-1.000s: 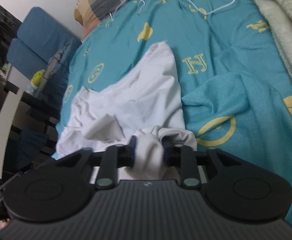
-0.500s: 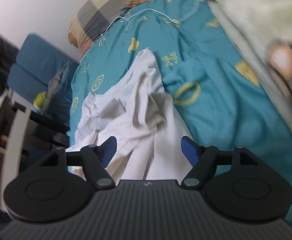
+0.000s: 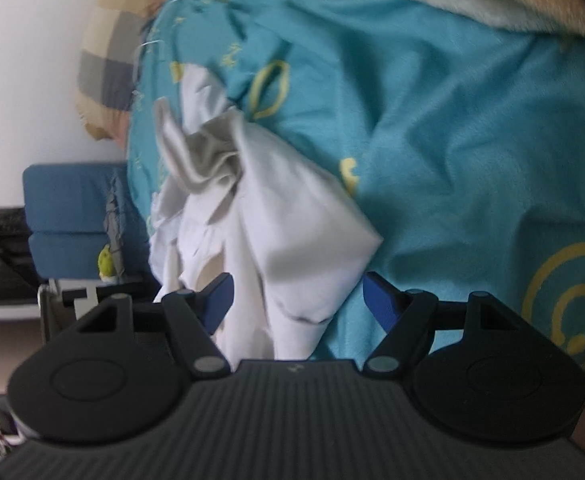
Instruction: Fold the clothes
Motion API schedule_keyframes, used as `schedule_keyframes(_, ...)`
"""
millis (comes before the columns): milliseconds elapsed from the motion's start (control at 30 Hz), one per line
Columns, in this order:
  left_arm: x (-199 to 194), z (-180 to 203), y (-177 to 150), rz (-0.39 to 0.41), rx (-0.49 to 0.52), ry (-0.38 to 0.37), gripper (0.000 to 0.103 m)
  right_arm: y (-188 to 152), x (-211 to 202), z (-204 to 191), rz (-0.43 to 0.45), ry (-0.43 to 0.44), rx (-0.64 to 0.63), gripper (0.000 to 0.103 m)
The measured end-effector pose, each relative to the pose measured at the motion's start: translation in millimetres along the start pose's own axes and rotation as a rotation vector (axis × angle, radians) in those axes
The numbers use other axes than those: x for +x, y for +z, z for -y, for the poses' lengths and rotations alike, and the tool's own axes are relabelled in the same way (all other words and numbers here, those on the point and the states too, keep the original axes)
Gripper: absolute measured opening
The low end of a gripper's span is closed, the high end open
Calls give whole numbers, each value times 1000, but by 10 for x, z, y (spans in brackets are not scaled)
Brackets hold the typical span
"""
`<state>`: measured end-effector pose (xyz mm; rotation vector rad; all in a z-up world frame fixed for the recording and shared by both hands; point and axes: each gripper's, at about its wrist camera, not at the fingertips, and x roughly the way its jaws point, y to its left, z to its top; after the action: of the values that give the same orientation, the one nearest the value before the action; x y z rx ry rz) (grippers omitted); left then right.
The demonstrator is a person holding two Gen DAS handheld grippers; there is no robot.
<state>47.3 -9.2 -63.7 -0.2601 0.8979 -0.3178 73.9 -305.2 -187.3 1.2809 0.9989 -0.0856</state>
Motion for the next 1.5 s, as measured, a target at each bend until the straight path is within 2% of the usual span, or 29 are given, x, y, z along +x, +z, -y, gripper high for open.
schedule_keyframes(33, -7, -16, 4, 5, -14, -6, 21, 9, 35, 6, 0, -8, 2, 73)
schedule_keyframes(167, -110, -176, 26, 27, -130, -46, 12, -3, 114, -30, 8, -8, -24, 72)
schedule_keyframes(267, -96, -335, 26, 6, -222, -1, 11, 9, 154, -65, 17, -26, -57, 51)
schedule_keyframes(333, -62, -430, 12, -16, -273, 31, 11, 20, 152, -55, 27, -43, -54, 23)
schedule_keyframes(433, -22, -551, -5, -40, -340, 42, 11, 25, 126, -82, 39, -27, -68, 12)
schedule_keyframes(533, -38, -646, -15, -43, -403, 14, 15, 36, 105, -126, 54, -10, -81, 10)
schedule_keyframes(633, -93, -714, -28, -41, -464, 21, 30, 41, 69, -181, 67, 31, -89, 10)
schedule_keyframes(700, -173, -706, -8, -25, -477, 29, 34, 31, 34, -203, 71, 48, -101, 10)
schedule_keyframes(733, -224, -692, 9, -14, -480, 23, 44, 27, 17, -212, 71, 54, -108, 10)
schedule_keyframes(767, -278, -668, 25, -4, -490, -3, 54, 22, 8, -219, 71, 60, -110, 10)
schedule_keyframes(900, -423, -516, 34, 13, -577, -186, 71, 15, -23, -253, 66, 106, -103, 10)
schedule_keyframes(933, -395, -459, 7, -2, -618, -230, 79, 12, -36, -269, 65, 124, -102, 10)
schedule_keyframes(1100, -124, -171, -151, -84, -803, -418, 86, -8, -158, -291, 70, 193, -95, 10)
schedule_keyframes(1300, 561, -54, -427, -170, -953, -483, 88, 13, -231, -272, 78, 243, -60, 10)
schedule_keyframes(1367, 669, -102, -469, -154, -985, -485, 86, 12, -260, -285, 80, 259, -56, 10)
schedule_keyframes(1500, 612, -275, -500, -27, -1047, -493, 86, 14, -307, -281, 81, 283, -43, 9)
